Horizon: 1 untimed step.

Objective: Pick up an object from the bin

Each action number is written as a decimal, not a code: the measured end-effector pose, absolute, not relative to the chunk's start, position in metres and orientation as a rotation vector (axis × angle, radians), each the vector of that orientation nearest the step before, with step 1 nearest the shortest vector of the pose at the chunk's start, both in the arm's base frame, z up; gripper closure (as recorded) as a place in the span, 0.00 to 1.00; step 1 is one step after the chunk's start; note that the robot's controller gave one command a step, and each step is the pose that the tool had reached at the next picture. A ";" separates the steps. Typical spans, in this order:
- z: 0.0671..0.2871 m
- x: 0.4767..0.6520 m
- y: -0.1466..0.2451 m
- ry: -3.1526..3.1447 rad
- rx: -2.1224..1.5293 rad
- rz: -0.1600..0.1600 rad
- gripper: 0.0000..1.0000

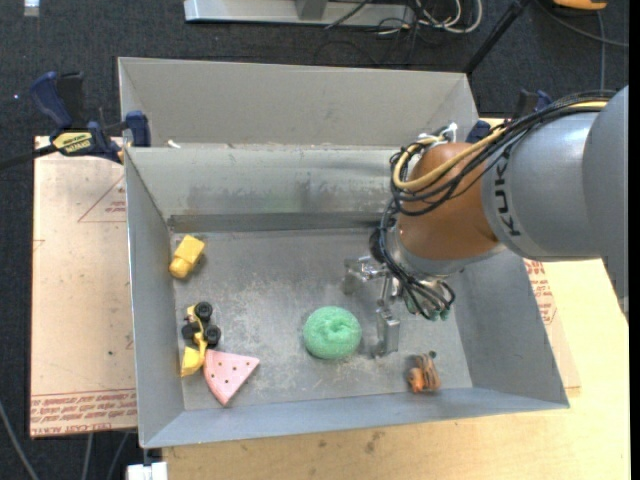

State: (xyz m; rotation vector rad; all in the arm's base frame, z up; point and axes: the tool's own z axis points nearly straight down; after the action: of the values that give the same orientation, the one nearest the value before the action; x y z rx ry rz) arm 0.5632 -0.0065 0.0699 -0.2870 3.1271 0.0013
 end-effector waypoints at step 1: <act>0.070 0.563 -0.006 3.127 -0.287 0.001 0.00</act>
Offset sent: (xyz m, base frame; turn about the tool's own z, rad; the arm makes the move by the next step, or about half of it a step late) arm -0.0255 0.0573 0.0031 -0.1208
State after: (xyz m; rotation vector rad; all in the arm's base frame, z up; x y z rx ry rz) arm 0.5632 -0.0064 0.0699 -0.2874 3.1270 0.0012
